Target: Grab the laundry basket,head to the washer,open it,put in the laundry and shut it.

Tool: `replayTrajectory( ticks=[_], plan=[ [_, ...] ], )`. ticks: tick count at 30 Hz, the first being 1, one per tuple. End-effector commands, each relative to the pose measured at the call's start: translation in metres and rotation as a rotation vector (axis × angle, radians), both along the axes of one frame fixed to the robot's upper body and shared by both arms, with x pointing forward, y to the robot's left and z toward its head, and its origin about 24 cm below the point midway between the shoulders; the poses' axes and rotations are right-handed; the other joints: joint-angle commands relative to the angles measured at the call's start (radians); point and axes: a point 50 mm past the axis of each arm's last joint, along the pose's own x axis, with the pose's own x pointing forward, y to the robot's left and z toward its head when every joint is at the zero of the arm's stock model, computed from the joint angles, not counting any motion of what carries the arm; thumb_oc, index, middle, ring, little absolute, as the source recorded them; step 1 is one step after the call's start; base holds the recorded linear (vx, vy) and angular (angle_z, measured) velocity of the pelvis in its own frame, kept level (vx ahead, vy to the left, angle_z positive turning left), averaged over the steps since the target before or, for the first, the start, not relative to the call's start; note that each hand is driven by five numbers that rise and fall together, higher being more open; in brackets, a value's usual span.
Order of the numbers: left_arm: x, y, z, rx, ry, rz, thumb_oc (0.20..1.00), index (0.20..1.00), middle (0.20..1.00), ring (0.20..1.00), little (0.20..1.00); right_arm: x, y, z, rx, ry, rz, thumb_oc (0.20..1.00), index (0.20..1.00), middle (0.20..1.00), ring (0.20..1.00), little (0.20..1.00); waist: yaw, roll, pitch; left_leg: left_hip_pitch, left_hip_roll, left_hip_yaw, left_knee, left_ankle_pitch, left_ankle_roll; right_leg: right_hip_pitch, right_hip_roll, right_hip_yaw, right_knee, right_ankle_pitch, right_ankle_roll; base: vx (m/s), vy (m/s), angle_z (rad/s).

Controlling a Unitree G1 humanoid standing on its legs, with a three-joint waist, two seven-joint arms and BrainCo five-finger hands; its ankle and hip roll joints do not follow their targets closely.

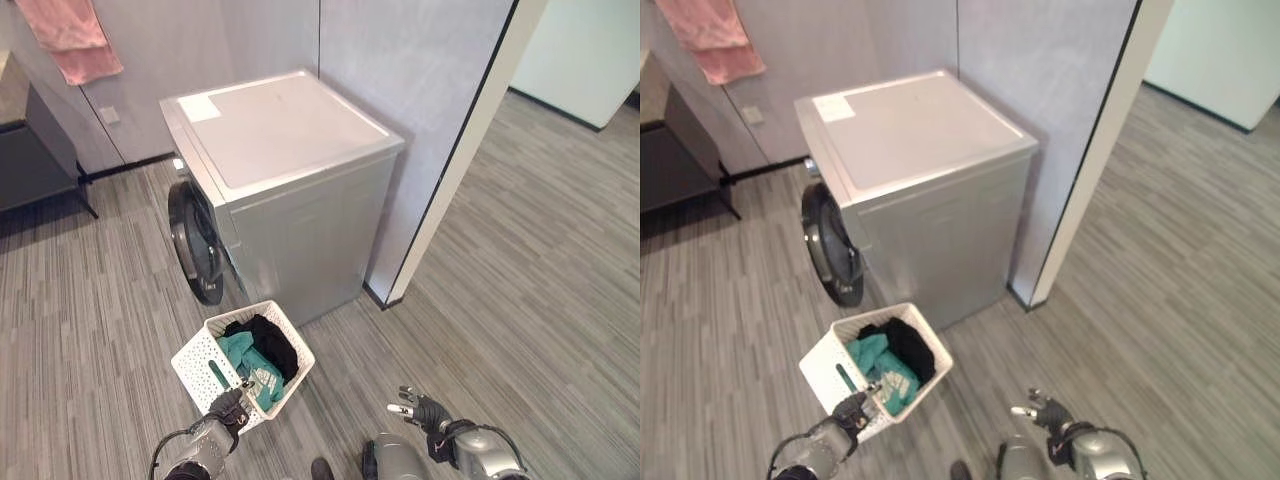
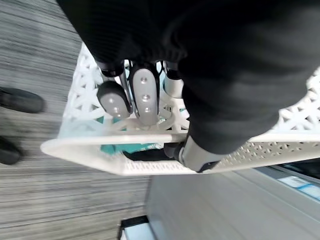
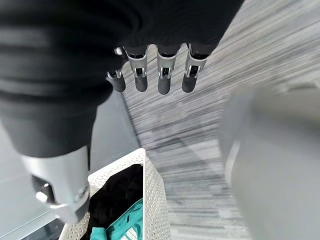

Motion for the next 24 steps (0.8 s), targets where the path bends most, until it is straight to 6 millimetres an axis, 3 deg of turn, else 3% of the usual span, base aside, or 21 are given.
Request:
replayTrajectory(
  ticks=[1, 4, 8, 12, 16, 18, 19, 21, 23, 24],
  plan=[
    [0.045, 0.008, 0.042, 0.053, -0.289, -0.049, 0.200, 0.200, 0.200, 0.200, 0.200, 0.010, -0.010, 0.004, -0.014, -0.027, -0.042, 1.000, 1.000, 1.000, 1.000, 1.000, -0.013, -0.043, 0.003, -0.016, 0.039, -0.076, 0.053, 0.078, -0.094, 0.158, -0.016, 0.041, -0.236, 0.296, 0.017, 0.23, 0.014, 0.44],
    [0.045, 0.010, 0.047, 0.055, -0.326, -0.056, 0.200, 0.200, 0.200, 0.200, 0.200, 0.010, -0.015, 0.005, -0.029, -0.029, -0.041, 1.000, 1.000, 1.000, 1.000, 1.000, -0.019, -0.055, 0.010, 0.034, 0.026, -0.102, 0.065, 0.052, -0.094, 0.122, -0.032, 0.016, -0.306, 0.391, 0.042, 0.29, -0.031, 0.50],
    [0.042, 0.008, 0.049, 0.049, -0.340, -0.066, 0.200, 0.200, 0.200, 0.200, 0.200, 0.007, -0.022, 0.005, -0.036, -0.027, -0.065, 1.000, 1.000, 1.000, 1.000, 1.000, -0.010, -0.060, -0.020, 0.059, 0.034, -0.137, 0.073, 0.029, -0.100, 0.167, -0.017, 0.044, -0.312, 0.360, 0.029, 0.25, -0.090, 0.29],
    [0.038, 0.010, 0.050, 0.035, -0.352, -0.044, 0.200, 0.200, 0.200, 0.200, 0.200, 0.010, -0.025, 0.009, -0.039, -0.049, -0.065, 1.000, 1.000, 1.000, 1.000, 1.000, 0.002, -0.057, -0.036, 0.069, 0.052, -0.153, 0.092, 0.022, -0.110, 0.193, -0.002, 0.026, -0.306, 0.323, 0.015, 0.20, -0.106, 0.43],
    [0.032, 0.015, 0.045, 0.019, -0.334, 0.008, 0.200, 0.200, 0.200, 0.200, 0.200, 0.012, -0.031, 0.013, -0.078, -0.073, -0.049, 1.000, 1.000, 1.000, 1.000, 1.000, 0.013, -0.056, -0.043, 0.068, 0.095, -0.162, 0.153, 0.035, -0.151, 0.221, 0.014, -0.014, -0.302, 0.271, -0.006, 0.20, -0.182, -0.02],
    [0.028, 0.017, 0.039, 0.011, -0.307, 0.034, 0.200, 0.200, 0.200, 0.200, 0.200, 0.013, -0.034, 0.014, -0.105, -0.081, -0.032, 1.000, 1.000, 1.000, 1.000, 1.000, 0.020, -0.072, -0.037, -0.003, 0.150, -0.153, 0.337, 0.114, -0.206, 0.263, 0.025, -0.036, -0.319, 0.245, -0.032, 0.16, -0.269, 0.04],
    [0.028, 0.018, 0.037, 0.009, -0.289, 0.051, 0.200, 0.200, 0.200, 0.200, 0.200, 0.013, -0.037, 0.014, -0.126, -0.078, -0.028, 1.000, 1.000, 1.000, 1.000, 1.000, 0.033, -0.093, -0.011, -0.086, 0.179, -0.142, 0.519, 0.170, -0.226, 0.295, 0.023, -0.044, -0.322, 0.222, -0.061, 0.10, -0.203, 0.06],
    [0.028, 0.018, 0.037, 0.009, -0.289, 0.051, 0.200, 0.200, 0.200, 0.200, 0.200, 0.013, -0.037, 0.015, -0.126, -0.079, -0.028, 1.000, 1.000, 1.000, 1.000, 1.000, 0.032, -0.090, -0.010, -0.090, 0.181, -0.143, 0.527, 0.166, -0.226, 0.294, 0.025, -0.046, -0.321, 0.221, -0.062, 0.04, -0.084, 0.12],
    [0.030, 0.014, 0.034, -0.002, -0.268, 0.063, 0.200, 0.200, 0.200, 0.200, 0.200, 0.011, -0.041, 0.014, -0.149, -0.068, -0.029, 1.000, 1.000, 1.000, 1.000, 1.000, 0.036, -0.093, 0.012, -0.163, 0.239, -0.049, 0.474, 0.135, -0.197, 0.325, 0.008, -0.067, -0.334, 0.199, -0.057, 0.10, -0.026, 0.14],
    [0.031, 0.012, 0.034, -0.003, -0.263, 0.060, 0.200, 0.200, 0.200, 0.200, 0.200, 0.010, -0.042, 0.014, -0.154, -0.064, -0.030, 1.000, 1.000, 1.000, 1.000, 1.000, 0.041, -0.094, 0.014, -0.181, 0.246, -0.036, 0.440, 0.117, -0.190, 0.335, 0.000, -0.069, -0.337, 0.196, -0.052, 0.20, 0.138, 0.14]
  ],
)
